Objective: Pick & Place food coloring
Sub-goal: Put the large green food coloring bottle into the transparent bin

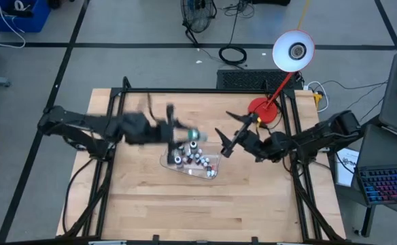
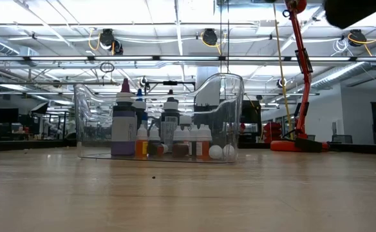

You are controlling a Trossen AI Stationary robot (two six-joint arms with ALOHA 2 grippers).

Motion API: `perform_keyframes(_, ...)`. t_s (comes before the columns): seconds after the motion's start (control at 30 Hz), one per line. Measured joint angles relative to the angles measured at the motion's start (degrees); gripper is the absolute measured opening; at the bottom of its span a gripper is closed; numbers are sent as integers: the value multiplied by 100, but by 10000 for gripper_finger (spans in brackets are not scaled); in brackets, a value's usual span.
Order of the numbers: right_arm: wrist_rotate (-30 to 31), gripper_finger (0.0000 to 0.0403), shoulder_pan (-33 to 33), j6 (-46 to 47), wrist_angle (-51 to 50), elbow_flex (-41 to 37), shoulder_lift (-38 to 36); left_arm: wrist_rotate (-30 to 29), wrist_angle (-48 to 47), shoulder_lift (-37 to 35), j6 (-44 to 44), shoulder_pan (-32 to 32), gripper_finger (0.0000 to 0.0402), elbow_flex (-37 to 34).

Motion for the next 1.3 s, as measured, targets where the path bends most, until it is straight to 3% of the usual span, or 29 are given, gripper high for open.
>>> perform_keyframes(0.13, 723, 343, 459, -87, -239, -168, -294, -306, -1016, 198, -288, -452, 116, -39)
perform_keyframes(0.27, 1148, 356, 841, -237, -597, -309, -704, -503, -1337, 397, -761, -747, 116, -145)
perform_keyframes(0.4, 1112, 353, 1150, -163, -689, -488, -996, -461, -672, 667, -1011, -955, 116, -834)
perform_keyframes(0.5, 1236, 347, 1301, -208, -685, -594, -1148, -499, 408, 722, -1117, -963, 116, -1582)
perform_keyframes(0.6, 1364, 343, 1338, -216, -713, -678, -1211, -741, 1347, 711, -1253, -904, 116, -2388)
perform_keyframes(0.77, 1363, 341, 1337, -211, -716, -712, -1213, -583, 2647, 690, -1444, -631, 116, -3244)
perform_keyframes(0.93, 1360, 341, 1337, -213, -699, -712, -1218, -471, 2727, 708, -1741, -431, 116, -3647)
perform_keyframes(1.3, 1352, 340, 1326, -222, -689, -712, -1215, -167, 2902, 1011, -1920, -390, 116, -3713)
